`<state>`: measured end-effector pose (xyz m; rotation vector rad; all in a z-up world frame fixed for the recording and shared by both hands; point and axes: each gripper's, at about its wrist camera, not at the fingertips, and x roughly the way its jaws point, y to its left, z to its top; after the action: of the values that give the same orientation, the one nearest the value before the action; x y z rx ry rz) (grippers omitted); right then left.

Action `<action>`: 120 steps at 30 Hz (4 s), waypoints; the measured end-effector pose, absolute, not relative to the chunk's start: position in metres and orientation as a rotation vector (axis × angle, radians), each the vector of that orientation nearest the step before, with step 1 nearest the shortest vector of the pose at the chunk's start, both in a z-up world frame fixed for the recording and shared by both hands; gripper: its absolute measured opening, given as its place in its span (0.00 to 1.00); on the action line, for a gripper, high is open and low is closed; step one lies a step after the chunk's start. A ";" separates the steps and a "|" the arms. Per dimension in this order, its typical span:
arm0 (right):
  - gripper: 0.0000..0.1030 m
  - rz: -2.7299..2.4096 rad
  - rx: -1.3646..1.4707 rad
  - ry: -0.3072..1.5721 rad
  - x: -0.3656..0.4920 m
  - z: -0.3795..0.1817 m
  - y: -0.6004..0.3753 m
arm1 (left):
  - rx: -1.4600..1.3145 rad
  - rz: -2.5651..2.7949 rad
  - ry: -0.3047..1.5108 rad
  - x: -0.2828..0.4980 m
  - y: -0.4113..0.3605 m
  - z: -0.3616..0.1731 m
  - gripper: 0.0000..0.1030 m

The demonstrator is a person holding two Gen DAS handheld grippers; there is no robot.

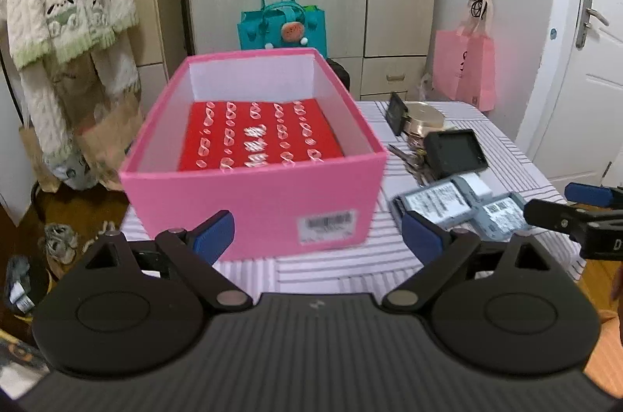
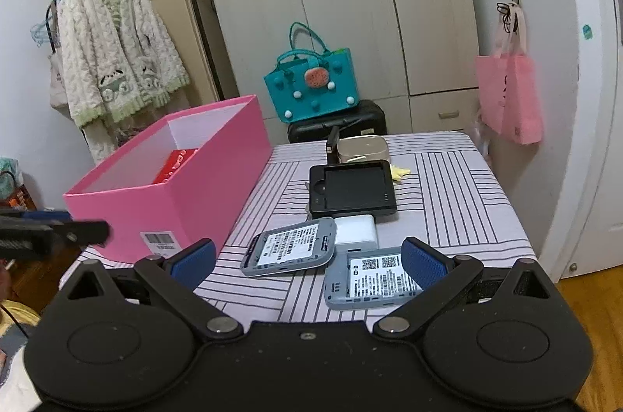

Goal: Organize rigid objects
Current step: 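Move the right gripper to the black charger and close on it, then carry the black charger with the right gripper into the pink box and release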

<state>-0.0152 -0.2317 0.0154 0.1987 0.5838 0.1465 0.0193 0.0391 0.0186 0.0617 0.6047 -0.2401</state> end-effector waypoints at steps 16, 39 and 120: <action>1.00 0.051 0.085 0.682 0.066 0.008 -0.224 | 0.214 -0.063 0.581 0.103 0.105 0.076 0.89; 1.00 -0.024 0.049 0.836 0.151 -0.027 -0.221 | 0.196 -0.107 0.867 0.236 0.142 0.008 0.27; 0.93 0.541 -0.090 1.076 0.316 0.027 -0.007 | 0.032 -0.151 0.875 0.209 0.136 -0.009 0.05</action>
<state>0.3158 -0.0068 0.0267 -0.0897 1.0761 0.5411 0.2092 0.1363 -0.0086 0.0317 0.8754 -0.1514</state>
